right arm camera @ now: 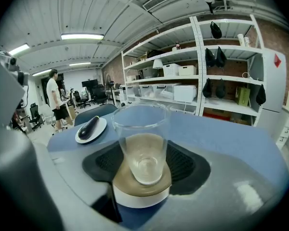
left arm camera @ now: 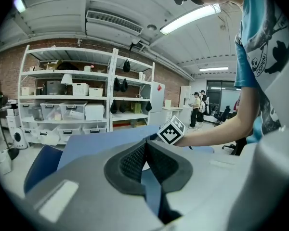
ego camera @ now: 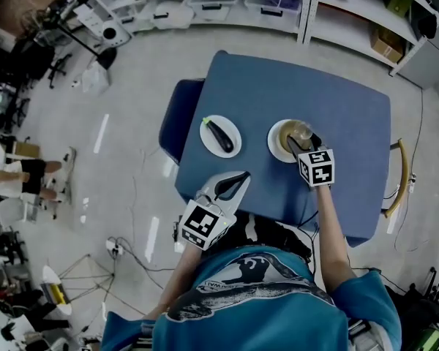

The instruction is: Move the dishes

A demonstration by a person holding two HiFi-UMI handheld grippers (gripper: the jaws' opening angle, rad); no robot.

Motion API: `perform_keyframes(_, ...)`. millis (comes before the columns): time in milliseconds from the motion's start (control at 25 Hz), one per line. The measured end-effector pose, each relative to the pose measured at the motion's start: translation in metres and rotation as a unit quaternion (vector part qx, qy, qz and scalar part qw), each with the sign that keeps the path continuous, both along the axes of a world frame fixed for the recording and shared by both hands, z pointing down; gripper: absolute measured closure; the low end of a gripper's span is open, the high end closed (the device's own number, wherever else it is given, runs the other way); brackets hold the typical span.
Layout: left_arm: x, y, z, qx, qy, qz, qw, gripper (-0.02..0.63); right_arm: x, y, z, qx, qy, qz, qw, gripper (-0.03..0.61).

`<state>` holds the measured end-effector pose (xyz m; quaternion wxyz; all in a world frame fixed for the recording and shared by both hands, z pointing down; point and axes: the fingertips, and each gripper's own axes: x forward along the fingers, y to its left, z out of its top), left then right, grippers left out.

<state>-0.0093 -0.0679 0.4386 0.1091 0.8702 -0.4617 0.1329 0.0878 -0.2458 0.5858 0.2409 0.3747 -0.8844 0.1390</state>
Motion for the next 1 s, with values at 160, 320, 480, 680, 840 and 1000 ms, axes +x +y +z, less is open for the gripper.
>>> perform_keyframes(160,-0.003,-0.006,0.002,-0.008,0.016,0.024,0.9996,0.6,0.003,0.007,-0.007,0.006,-0.005,0.015,1.0,0.304)
perform_keyframes(320,-0.002,-0.012,0.007,-0.013,0.002,0.046,0.9988,0.6,0.014,0.011,-0.027,0.015,-0.03,0.043,0.999,0.304)
perform_keyframes(480,0.005,-0.019,0.009,-0.013,0.006,0.073,0.9972,0.6,0.029,0.011,-0.052,0.029,-0.052,0.067,0.996,0.304)
perform_keyframes(680,0.024,-0.024,0.014,-0.019,0.008,0.105,0.9943,0.6,0.067,0.007,-0.072,0.051,-0.053,0.102,0.992,0.304)
perform_keyframes(840,0.038,-0.029,0.014,-0.022,0.009,0.12,0.9925,0.6,0.113,0.005,-0.073,0.061,-0.039,0.145,0.987,0.304)
perform_keyframes(1000,0.051,-0.031,0.017,-0.03,0.009,0.136,0.9902,0.6,0.164,0.009,-0.059,0.052,-0.017,0.195,0.979,0.304)
